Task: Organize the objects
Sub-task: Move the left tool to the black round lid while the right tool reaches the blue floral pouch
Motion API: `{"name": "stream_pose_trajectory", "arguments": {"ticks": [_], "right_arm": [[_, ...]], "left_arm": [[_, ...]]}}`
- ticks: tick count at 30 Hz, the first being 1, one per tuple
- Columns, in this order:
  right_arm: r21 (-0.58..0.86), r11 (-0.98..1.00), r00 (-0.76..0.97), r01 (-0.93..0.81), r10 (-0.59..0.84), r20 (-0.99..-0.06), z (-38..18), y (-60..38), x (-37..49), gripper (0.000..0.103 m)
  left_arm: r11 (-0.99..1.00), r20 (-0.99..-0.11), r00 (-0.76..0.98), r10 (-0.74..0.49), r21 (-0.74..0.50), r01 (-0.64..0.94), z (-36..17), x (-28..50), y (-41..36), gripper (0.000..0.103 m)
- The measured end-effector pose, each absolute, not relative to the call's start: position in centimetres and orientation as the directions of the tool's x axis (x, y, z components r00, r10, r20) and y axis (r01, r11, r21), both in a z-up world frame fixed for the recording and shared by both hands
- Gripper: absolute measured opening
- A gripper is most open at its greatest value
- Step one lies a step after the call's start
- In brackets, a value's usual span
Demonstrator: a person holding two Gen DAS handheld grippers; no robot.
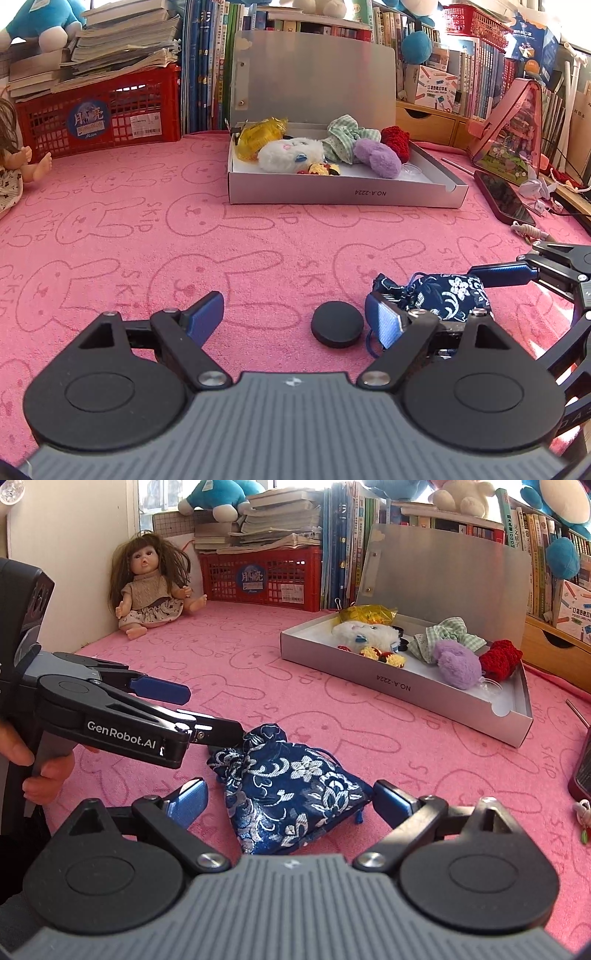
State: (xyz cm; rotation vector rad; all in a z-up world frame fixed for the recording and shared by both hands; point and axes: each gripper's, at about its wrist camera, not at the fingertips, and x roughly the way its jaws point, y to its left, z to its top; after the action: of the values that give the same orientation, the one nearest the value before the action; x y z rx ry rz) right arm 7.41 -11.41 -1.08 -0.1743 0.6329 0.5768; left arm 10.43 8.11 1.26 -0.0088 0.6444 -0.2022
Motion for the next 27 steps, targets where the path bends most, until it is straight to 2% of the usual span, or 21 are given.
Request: {"name": "stream_pose_trajectory", "arguments": {"ticks": [7, 17, 27], "right_arm": [[-0.001, 0.872, 0.708, -0.489, 0.396, -0.585, -0.8, -12.2, 7.8, 0.098], [0.024, 0.954, 0.77, -0.3, 0.257, -0.583, -1.0, -14.8, 9.4, 0.098], [0.054, 0.959, 0.768, -0.279, 0.256, -0.587, -1.8, -15.2, 9.7, 0.098]], "left_arm": [[0.982, -0.599, 0.78, -0.182, -0.079, 0.169, 1.0, 10.3, 8.6, 0.087], [0.977, -0.592, 0.78, -0.205, -0.078, 0.198, 0.4, 9.7, 7.8, 0.087], [0.974, -0.579, 0.792, -0.194, -0.02, 0.224, -0.1, 9.4, 6.0, 0.086]]}}
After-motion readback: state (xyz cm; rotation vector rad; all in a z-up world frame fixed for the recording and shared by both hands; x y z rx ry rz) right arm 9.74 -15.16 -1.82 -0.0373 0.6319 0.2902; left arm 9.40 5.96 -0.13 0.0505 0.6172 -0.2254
